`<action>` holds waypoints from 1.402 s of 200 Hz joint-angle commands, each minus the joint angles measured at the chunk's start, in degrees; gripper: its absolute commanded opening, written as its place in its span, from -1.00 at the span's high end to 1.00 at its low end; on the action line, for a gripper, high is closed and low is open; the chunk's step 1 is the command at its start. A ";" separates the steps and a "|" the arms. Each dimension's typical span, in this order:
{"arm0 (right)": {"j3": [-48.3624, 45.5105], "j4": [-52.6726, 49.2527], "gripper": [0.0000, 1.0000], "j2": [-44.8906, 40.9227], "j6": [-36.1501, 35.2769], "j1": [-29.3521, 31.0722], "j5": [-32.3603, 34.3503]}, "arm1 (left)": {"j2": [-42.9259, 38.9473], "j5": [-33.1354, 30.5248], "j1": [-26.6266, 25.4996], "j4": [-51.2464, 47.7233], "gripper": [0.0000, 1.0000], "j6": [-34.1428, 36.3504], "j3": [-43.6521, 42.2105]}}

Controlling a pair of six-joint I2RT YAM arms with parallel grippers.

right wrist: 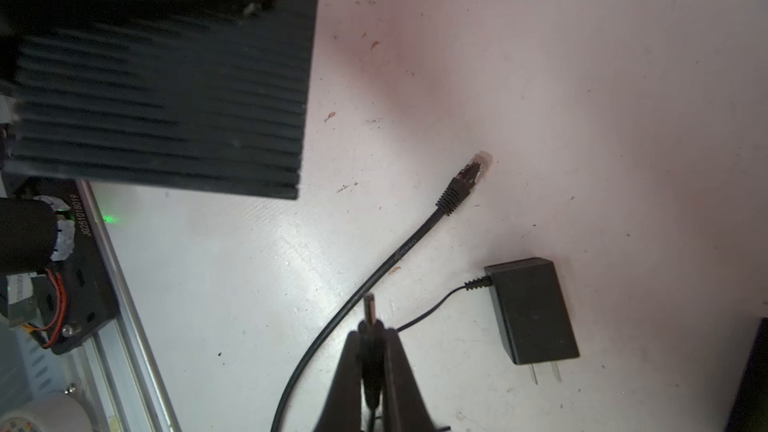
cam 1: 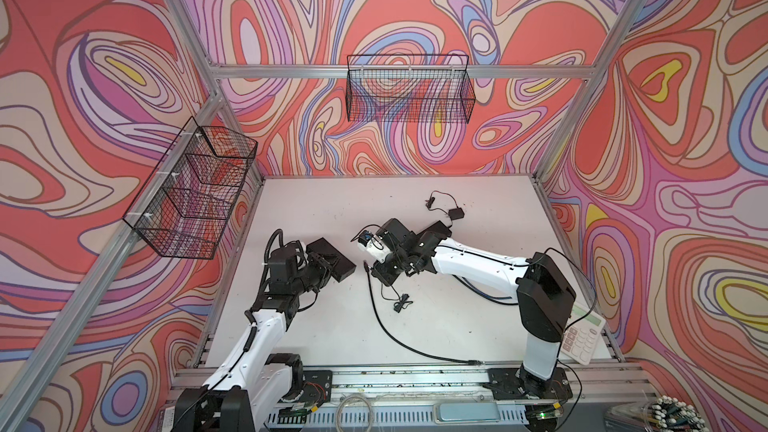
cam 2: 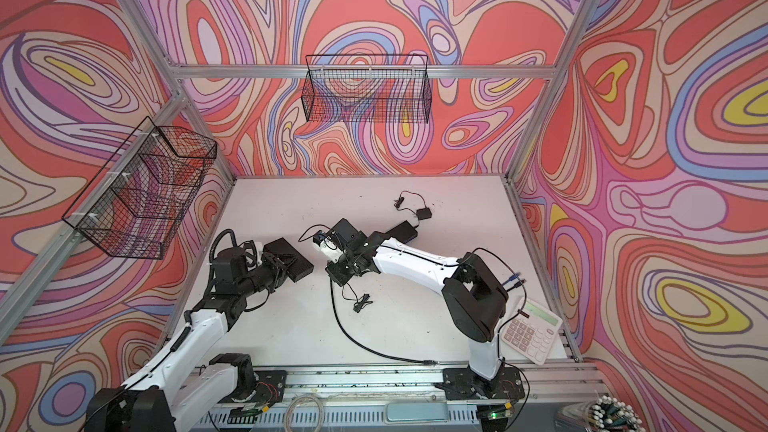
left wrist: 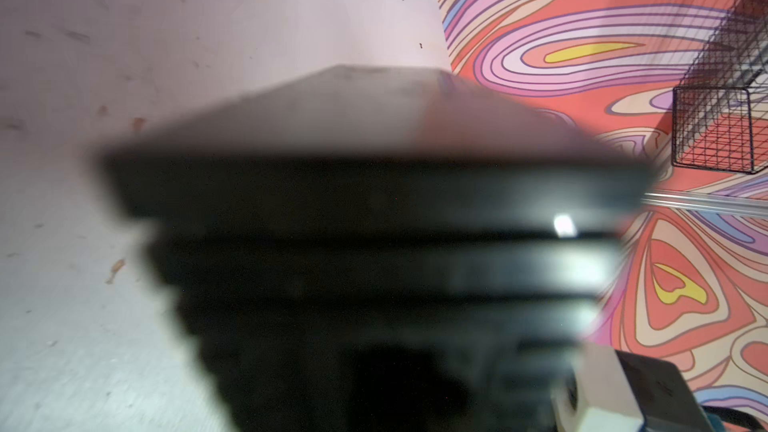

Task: Insert the plug into the switch port
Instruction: 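Lift the barrel plug toward the ribbed switch while the left gripper brings the switch closer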

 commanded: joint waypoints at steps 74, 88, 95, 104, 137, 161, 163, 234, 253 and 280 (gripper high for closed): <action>-2.23 4.16 1.00 -2.43 6.70 0.11 -5.90 | 10.68 -5.84 -8.33 14.92 0.55 -0.77 5.39; -2.59 4.64 1.00 -3.10 6.92 0.11 -5.92 | 11.49 -6.46 -8.97 15.03 0.54 -0.53 5.39; -2.67 4.78 1.00 -3.33 6.88 0.12 -6.05 | 11.86 -6.51 -9.23 15.11 0.54 -0.44 5.41; -2.76 4.70 1.00 -3.62 6.88 0.12 -6.10 | 12.25 -6.52 -9.41 15.54 0.54 -0.44 5.41; -2.93 4.60 1.00 -4.12 6.90 0.11 -5.90 | 13.05 -6.52 -9.80 16.27 0.54 -0.67 5.39; -2.98 4.74 1.00 -4.02 6.88 0.09 -5.48 | 13.05 -6.34 -9.89 16.12 0.54 -0.75 5.39; -2.95 4.78 1.00 -3.97 6.86 0.12 -5.52 | 12.99 -6.41 -9.89 16.10 0.54 -0.77 5.39; -2.52 5.10 1.00 -3.07 6.53 0.10 -4.57 | 12.01 -5.99 -9.98 14.27 0.54 -0.53 5.39; -1.97 4.66 1.00 -2.36 6.19 0.01 -4.48 | 12.16 -5.67 -9.98 14.59 0.54 -0.80 5.39; -1.79 4.93 1.00 -1.76 6.27 0.04 -4.48 | 11.58 -5.89 -10.05 14.79 0.54 -1.12 5.39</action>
